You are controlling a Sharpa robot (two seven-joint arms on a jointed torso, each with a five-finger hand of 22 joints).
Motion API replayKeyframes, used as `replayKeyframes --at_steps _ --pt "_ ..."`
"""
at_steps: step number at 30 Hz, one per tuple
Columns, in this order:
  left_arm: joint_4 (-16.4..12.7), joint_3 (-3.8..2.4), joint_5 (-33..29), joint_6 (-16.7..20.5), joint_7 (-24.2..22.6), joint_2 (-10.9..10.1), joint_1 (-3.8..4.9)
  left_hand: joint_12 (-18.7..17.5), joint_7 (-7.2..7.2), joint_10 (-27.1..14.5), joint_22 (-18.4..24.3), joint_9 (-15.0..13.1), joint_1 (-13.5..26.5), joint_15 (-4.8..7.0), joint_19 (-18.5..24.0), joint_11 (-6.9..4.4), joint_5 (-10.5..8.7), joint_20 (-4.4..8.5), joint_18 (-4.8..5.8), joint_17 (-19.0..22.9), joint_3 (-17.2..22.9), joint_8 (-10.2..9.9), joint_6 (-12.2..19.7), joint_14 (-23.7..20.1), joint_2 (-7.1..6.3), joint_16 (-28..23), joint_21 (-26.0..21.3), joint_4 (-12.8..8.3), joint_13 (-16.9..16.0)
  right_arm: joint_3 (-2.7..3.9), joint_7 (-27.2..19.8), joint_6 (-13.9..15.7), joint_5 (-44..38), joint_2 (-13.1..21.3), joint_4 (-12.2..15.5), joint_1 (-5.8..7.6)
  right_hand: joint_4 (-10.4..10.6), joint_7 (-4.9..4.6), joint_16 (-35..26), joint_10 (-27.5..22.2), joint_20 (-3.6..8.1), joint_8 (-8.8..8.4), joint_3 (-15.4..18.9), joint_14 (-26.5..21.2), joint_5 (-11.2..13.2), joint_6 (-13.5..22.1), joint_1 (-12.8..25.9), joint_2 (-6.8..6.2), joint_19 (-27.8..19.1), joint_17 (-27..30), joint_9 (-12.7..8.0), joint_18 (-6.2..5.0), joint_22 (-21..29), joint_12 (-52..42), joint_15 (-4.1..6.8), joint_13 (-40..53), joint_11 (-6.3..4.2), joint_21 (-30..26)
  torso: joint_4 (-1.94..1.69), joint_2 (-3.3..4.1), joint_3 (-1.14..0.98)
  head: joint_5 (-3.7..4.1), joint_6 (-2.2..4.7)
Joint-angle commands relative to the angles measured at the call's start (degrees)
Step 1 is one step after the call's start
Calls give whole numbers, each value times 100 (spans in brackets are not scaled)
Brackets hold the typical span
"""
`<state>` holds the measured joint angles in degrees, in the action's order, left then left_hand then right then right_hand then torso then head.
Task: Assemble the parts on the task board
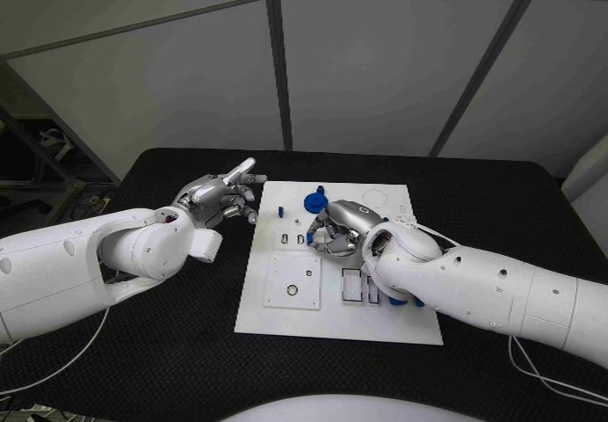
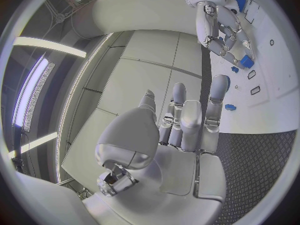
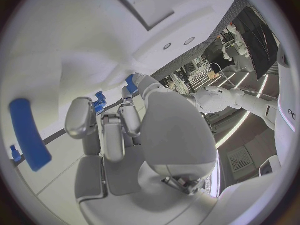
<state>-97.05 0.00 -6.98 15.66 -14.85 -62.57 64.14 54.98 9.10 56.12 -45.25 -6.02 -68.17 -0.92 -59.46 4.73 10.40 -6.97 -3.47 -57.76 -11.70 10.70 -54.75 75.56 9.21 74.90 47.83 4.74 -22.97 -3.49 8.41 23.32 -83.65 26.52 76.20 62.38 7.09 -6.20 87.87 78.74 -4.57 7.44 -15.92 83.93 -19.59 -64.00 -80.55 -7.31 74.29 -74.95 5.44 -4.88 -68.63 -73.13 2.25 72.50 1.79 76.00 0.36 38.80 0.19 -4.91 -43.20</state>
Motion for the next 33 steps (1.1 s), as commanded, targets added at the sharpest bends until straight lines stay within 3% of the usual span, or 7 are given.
replayKeyframes --at_steps 1,33 --pt "0 -6 2 -33 -14 1 9 -18 21 -27 8 5 -61 1 22 3 -34 1 -708 -2 -15 34 34 -7 -5 18 -31 -34 9 -19 88 -164 -86 6 4 -15 -20 -31 -24 -39 6 -39 -3 511 33 17 69 14 -52 -1220 184 -19 12 43 -40 -11 3 -35 -1 -2 1 1 -1" --pt "27 -5 2 -32 34 5 9 -23 28 -39 15 10 -55 -3 19 10 -35 -1 -707 10 -24 32 60 -10 -6 18 -34 -30 18 -19 201 -236 -122 -5 22 -15 11 -204 -189 -353 -118 -255 26 423 84 429 262 -138 -327 -1020 127 -87 295 388 -175 -292 157 -270 -1 -3 -3 11 4"
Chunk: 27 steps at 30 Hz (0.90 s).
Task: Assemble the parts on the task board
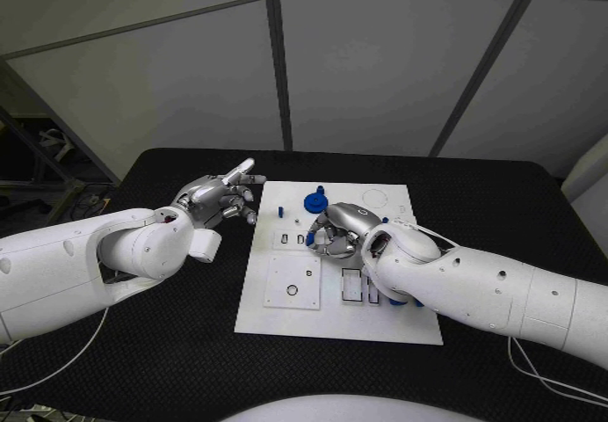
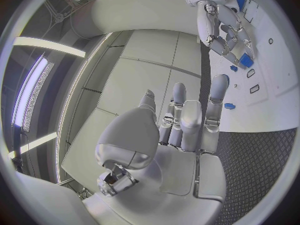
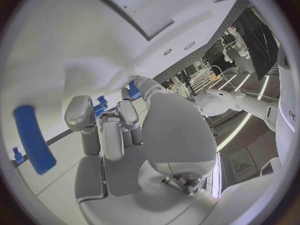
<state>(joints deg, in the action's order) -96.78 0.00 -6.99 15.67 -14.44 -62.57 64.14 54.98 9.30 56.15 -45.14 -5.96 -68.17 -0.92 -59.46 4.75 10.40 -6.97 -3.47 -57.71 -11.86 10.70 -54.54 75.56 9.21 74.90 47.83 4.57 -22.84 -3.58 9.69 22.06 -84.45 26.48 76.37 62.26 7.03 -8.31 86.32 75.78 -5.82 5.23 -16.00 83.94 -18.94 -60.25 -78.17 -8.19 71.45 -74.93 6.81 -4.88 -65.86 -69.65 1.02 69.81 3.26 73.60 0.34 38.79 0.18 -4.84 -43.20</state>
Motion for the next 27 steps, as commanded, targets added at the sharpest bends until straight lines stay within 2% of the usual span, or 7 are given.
replayKeyframes --at_steps 1,27 --pt "1 -5 3 -33 -6 5 9 -23 8 -42 5 5 -55 -3 19 9 -35 -1 -707 5 -8 32 39 -10 -6 18 -34 -14 5 -10 76 -109 -43 -1 8 -3 19 2 -45 -73 3 -40 37 417 19 66 32 -56 -53 -1009 -12 -89 28 58 -56 -40 15 -39 2 -2 0 5 5" --pt "32 -5 4 -68 51 17 9 -25 13 -50 10 8 -49 -7 17 13 -37 -3 -707 2 -15 32 56 -7 -7 23 -35 -9 11 -10 90 62 -45 13 62 -4 65 -13 -52 -108 -26 -41 71 409 19 96 112 -79 -70 -998 -5 -94 38 81 -78 -60 35 -58 1 -1 3 12 12"
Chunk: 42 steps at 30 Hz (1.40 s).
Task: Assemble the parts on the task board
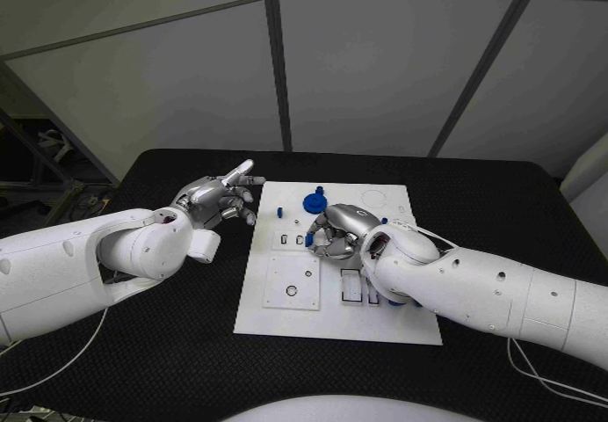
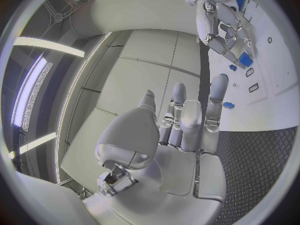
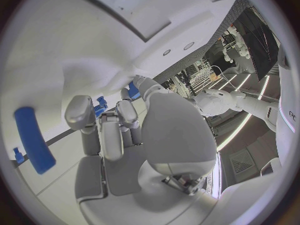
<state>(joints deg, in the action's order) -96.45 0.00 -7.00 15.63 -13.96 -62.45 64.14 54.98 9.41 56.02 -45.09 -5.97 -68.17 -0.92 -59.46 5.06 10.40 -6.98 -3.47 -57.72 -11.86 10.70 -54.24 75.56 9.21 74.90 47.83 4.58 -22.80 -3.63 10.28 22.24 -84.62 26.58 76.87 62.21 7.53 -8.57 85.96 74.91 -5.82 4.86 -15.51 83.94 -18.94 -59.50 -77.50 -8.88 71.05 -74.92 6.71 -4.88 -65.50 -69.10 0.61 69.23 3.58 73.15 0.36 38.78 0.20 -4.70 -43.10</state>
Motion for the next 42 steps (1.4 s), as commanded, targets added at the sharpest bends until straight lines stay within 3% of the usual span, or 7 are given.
replayKeyframes --at_steps 1,42 --pt "0 -5 5 -64 5 5 9 -25 3 -37 5 10 -48 -7 17 -17 -39 -3 -707 0 -17 32 27 -5 -8 25 -35 -9 7 -4 32 46 -27 4 14 1 19 12 -18 -24 -27 -4 26 408 19 24 51 -15 -33 -997 6 -95 5 28 -38 -4 3 -17 -2 0 1 -2 2" --pt "34 -5 6 -111 69 9 9 -23 7 -42 11 13 -40 -11 14 -13 -48 -6 -706 -2 -30 37 40 -2 -14 31 -37 -4 14 -4 4 305 -27 17 60 1 61 0 -20 -44 -46 -21 71 403 0 89 112 -37 -49 -991 6 -99 17 26 -54 -3 17 -37 -1 2 -1 -4 1"
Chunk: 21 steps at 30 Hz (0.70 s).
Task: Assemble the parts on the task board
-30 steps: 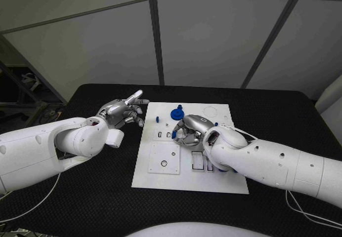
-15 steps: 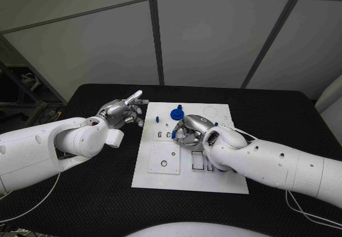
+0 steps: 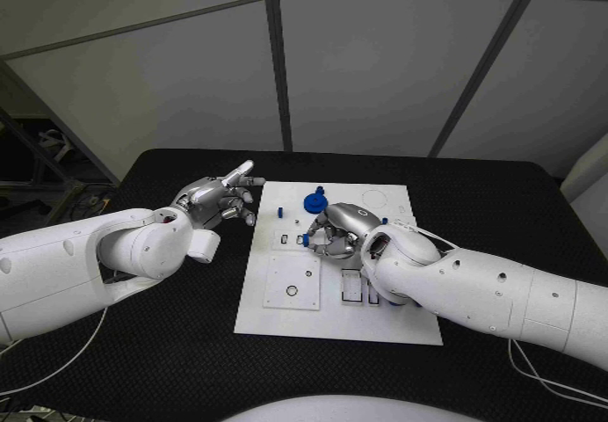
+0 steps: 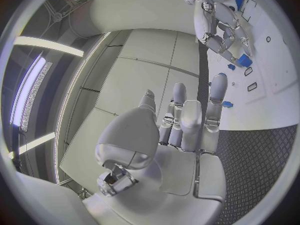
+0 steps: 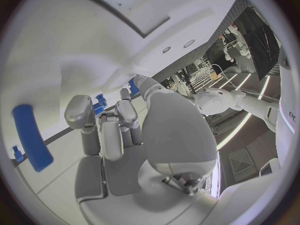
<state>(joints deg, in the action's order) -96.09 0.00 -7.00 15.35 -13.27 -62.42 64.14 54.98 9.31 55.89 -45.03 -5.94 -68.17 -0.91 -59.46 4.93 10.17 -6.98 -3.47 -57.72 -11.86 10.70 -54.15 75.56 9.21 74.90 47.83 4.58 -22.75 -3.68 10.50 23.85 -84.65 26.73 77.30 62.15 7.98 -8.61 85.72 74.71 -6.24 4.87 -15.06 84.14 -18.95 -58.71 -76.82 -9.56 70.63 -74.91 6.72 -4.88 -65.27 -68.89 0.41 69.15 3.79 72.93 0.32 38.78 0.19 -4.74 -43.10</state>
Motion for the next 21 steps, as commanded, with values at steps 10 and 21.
replayKeyframes --at_steps 10,21 --pt "5 -5 184 -66 28 2 9 -21 20 -40 16 11 -63 -16 11 3 -31 -10 -706 21 -53 52 44 -11 -55 29 -40 -30 21 1 64 213 -118 61 102 7 14 -10 -52 -101 -14 -42 63 351 -21 76 47 -19 -99 -922 0 -124 100 77 -43 -62 9 -98 3 -4 -1 -3 2" --pt "48 -5 1278 -74 425 21 9 -86 -46 24 91 -15 -577 35 -42 -68 -28 22 -715 -5 -117 267 -58 43 -377 97 -42 -466 178 9 -698 966 149 521 788 9 -12 -113 -138 -259 -83 -107 290 287 -192 509 -88 -100 -221 -805 -97 -155 231 191 -122 -190 102 -220 28 -30 2 -14 61"
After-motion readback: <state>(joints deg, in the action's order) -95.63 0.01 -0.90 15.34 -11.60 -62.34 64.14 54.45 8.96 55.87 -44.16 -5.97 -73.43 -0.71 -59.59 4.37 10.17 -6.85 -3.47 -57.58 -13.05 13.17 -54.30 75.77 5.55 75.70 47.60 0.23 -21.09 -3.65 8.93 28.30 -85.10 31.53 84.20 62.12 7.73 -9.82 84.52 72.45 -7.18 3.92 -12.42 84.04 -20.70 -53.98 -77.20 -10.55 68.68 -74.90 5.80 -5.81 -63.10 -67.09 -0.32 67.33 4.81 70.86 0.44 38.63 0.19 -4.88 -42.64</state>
